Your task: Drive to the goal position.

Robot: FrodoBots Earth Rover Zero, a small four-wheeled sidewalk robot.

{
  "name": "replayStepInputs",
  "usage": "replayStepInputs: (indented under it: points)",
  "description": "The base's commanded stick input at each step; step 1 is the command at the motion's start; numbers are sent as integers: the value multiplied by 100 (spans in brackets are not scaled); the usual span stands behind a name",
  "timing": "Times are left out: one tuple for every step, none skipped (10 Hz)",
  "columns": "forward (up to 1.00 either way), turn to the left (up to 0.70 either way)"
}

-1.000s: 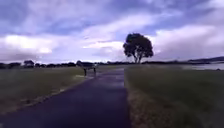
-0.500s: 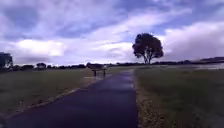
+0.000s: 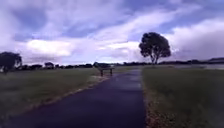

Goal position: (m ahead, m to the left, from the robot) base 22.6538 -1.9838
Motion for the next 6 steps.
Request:
replayStepInputs:
  points:
    - [70,0]
    - [70,0]
    - [70,-1]
    - [70,-3]
    - [70,-14]
    - [70,-11]
